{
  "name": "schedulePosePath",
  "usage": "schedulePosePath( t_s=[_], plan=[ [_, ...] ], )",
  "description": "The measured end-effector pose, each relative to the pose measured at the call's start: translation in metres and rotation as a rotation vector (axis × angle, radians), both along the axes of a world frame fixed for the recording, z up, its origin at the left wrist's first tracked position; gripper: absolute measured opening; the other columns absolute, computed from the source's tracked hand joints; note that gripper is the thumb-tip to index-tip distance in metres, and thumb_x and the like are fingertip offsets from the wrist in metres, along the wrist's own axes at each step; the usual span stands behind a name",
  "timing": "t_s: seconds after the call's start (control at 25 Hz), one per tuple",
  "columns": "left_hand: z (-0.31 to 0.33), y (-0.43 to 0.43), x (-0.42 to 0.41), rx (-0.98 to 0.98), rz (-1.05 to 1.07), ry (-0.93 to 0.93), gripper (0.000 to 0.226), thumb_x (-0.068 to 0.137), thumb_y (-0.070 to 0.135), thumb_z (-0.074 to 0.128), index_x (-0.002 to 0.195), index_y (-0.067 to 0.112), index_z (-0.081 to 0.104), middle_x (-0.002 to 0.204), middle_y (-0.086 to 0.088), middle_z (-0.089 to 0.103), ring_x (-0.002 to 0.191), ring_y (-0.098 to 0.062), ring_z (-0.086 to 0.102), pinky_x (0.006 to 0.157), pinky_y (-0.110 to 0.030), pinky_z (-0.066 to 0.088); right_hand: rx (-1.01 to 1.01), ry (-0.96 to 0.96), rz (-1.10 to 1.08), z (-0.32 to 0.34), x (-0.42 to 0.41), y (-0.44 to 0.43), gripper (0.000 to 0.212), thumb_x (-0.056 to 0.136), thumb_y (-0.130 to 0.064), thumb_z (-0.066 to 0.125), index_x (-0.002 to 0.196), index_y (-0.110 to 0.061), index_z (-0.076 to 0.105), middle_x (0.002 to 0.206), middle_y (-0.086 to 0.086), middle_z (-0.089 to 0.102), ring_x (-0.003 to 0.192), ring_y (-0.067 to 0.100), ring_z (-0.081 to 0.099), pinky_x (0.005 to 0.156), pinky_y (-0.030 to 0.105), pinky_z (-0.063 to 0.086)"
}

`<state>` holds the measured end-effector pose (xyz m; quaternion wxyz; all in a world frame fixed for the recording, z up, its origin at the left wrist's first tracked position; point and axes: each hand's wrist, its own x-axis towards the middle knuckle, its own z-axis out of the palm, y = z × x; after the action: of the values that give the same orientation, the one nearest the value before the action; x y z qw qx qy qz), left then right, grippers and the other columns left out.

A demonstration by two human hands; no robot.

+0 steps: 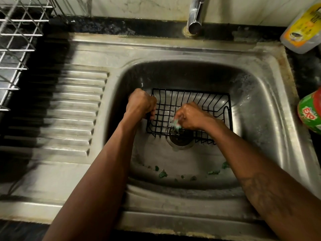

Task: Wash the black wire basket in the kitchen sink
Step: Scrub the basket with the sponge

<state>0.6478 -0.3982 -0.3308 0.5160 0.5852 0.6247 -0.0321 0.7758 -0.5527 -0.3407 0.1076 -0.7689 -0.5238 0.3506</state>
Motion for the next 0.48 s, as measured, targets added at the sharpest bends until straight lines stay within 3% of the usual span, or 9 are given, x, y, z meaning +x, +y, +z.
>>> schedulePosePath(
  t_s=[0.12,0.2,0.32,0.36,0.48],
  plan=[
    [-0.003,0.001,0.000,-0.026,0.021,0.001,0.026,0.103,0.018,0.050,0.081,0.011,0.061,0.061,-0.005,0.059,0.048,-0.020,0.057,0.058,-0.036,0.057,0.216,-0.174,-0.225,-0.009,0.009,0.013,0.011,0.092,-0.007,0.068,0.097,-0.013,0.076,0.093,0.003,0.068,0.083,0.015,0.063,0.066,0.020,0.045],
    [-0.003,0.001,0.002,-0.016,0.035,-0.001,0.027,0.104,0.019,0.049,0.081,0.011,0.062,0.061,-0.005,0.059,0.047,-0.019,0.057,0.056,-0.036,0.056,0.138,-0.154,-0.088,-0.008,0.010,0.010,0.013,0.089,-0.008,0.071,0.097,-0.017,0.076,0.095,-0.002,0.065,0.090,0.013,0.064,0.071,0.020,0.049],
    [-0.004,0.000,0.001,0.030,0.043,-0.010,0.026,0.102,0.019,0.052,0.081,0.011,0.064,0.061,-0.005,0.060,0.047,-0.019,0.057,0.054,-0.034,0.054,-0.103,-0.119,0.301,0.005,0.003,-0.008,0.020,0.085,-0.008,0.075,0.097,-0.024,0.075,0.116,-0.008,0.058,0.110,0.008,0.055,0.095,0.026,0.051],
    [-0.006,0.000,0.000,0.033,0.050,-0.010,0.026,0.102,0.019,0.052,0.080,0.012,0.064,0.060,-0.004,0.059,0.046,-0.019,0.056,0.053,-0.034,0.052,-0.118,-0.123,0.294,0.007,0.006,-0.011,0.020,0.085,-0.007,0.075,0.096,-0.023,0.074,0.118,-0.007,0.058,0.111,0.008,0.055,0.095,0.026,0.051],
    [-0.010,0.002,0.000,0.007,0.039,-0.013,0.027,0.102,0.021,0.050,0.079,0.014,0.063,0.058,-0.003,0.058,0.045,-0.018,0.054,0.053,-0.033,0.050,0.024,-0.154,-0.119,0.009,0.020,-0.007,0.016,0.087,-0.008,0.074,0.099,-0.018,0.071,0.101,-0.002,0.064,0.086,0.010,0.061,0.070,0.019,0.049]
  ],
)
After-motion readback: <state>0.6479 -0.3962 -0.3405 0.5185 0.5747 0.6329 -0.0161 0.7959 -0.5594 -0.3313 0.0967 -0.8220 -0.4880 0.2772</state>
